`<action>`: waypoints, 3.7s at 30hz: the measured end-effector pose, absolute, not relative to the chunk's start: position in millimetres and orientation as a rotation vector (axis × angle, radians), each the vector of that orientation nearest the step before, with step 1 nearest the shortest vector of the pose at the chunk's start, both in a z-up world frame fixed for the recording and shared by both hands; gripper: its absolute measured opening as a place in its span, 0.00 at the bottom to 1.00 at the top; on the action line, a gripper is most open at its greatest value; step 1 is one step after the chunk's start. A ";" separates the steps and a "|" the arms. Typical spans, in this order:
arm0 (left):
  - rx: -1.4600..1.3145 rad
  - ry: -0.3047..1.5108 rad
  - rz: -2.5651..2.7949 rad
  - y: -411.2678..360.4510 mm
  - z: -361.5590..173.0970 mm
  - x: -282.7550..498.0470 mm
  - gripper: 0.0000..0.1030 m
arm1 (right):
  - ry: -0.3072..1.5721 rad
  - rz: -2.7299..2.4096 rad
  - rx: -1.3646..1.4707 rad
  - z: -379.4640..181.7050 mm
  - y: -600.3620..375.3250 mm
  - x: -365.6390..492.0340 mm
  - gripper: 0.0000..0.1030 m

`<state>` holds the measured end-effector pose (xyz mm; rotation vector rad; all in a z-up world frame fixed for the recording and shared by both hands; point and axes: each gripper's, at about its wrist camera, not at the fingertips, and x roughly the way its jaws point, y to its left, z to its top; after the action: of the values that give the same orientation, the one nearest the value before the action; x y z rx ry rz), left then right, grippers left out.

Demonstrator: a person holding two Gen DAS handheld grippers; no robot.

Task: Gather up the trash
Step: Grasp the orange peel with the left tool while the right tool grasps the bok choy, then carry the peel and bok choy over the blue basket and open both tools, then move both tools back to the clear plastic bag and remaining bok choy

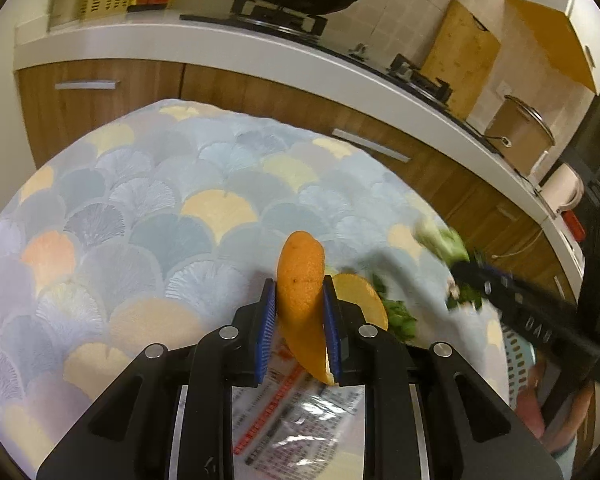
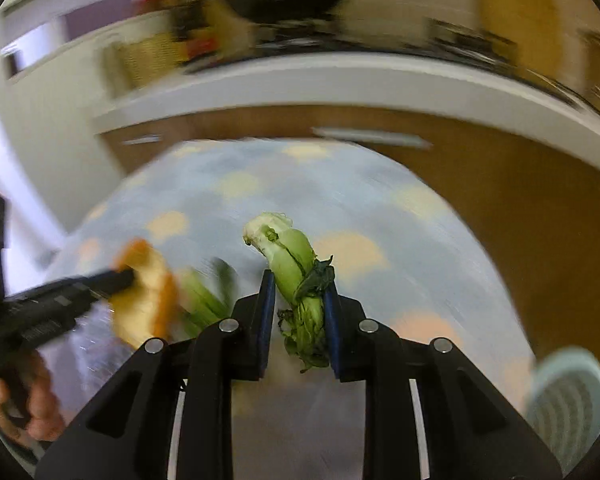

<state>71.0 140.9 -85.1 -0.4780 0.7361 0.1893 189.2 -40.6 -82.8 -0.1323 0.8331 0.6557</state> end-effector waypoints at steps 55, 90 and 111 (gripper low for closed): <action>-0.171 0.689 -0.436 -127.6 -25.4 130.5 0.19 | 0.694 0.158 0.188 -51.9 -304.1 111.2 0.15; -0.126 0.799 -0.374 -142.4 -70.1 153.0 0.53 | 0.901 0.134 0.266 -110.7 -335.1 140.8 0.47; -0.237 0.639 -0.016 47.8 -19.5 66.0 0.67 | 0.725 0.466 0.041 -40.2 -149.8 135.1 0.47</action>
<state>66.0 47.8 -19.4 -0.2366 0.6388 -0.0161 135.1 -149.8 -40.2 0.0410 0.7248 0.4663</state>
